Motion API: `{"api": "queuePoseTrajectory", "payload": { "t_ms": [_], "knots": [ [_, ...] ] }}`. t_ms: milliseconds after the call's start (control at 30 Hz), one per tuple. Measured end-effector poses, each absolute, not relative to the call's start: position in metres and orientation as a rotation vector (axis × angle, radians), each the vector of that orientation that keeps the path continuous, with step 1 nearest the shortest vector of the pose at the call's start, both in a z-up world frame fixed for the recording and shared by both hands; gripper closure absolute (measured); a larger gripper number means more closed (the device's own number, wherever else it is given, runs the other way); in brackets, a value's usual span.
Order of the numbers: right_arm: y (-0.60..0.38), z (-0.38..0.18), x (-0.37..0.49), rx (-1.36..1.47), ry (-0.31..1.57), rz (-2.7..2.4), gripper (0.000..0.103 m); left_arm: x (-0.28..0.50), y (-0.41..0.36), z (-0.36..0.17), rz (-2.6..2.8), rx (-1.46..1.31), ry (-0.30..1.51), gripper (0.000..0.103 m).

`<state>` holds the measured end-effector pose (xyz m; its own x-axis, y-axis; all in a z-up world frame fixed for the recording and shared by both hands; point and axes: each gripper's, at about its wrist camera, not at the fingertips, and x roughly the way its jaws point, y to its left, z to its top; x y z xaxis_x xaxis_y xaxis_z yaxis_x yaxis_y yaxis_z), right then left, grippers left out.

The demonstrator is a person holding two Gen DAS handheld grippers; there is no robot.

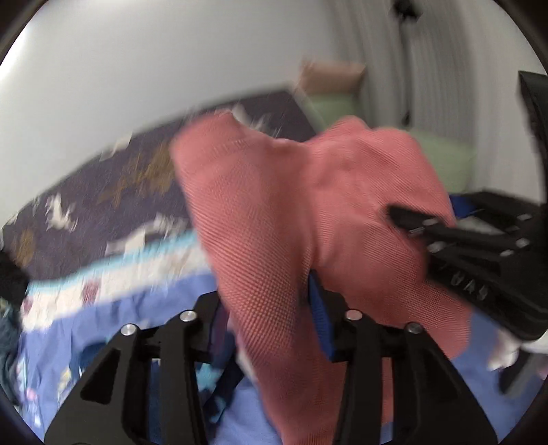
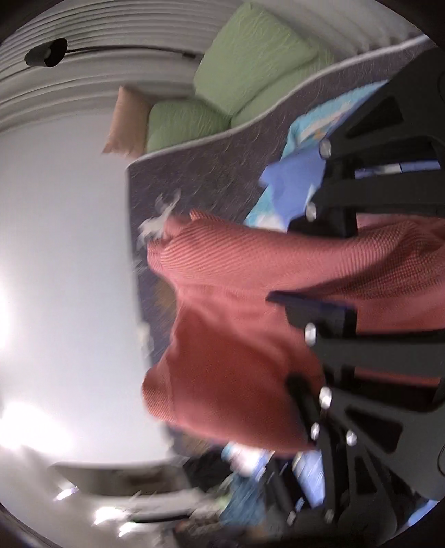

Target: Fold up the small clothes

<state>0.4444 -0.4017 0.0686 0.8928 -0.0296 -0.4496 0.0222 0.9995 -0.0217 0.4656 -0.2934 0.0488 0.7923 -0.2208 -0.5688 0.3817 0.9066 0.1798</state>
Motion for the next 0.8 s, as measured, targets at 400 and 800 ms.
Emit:
{"api": "queuePoseTrajectory", "payload": {
  "t_ms": [400,800],
  "knots": [
    [-0.414,-0.052,0.408,0.046,0.647,-0.066,0.064,0.445,-0.268,-0.031,-0.365,0.284,0.672,0.057],
    [-0.419,-0.041,0.26,0.183,0.724,0.007,0.042,0.35,-0.213,-0.019,-0.478,0.18,0.69,0.025]
  ]
}}
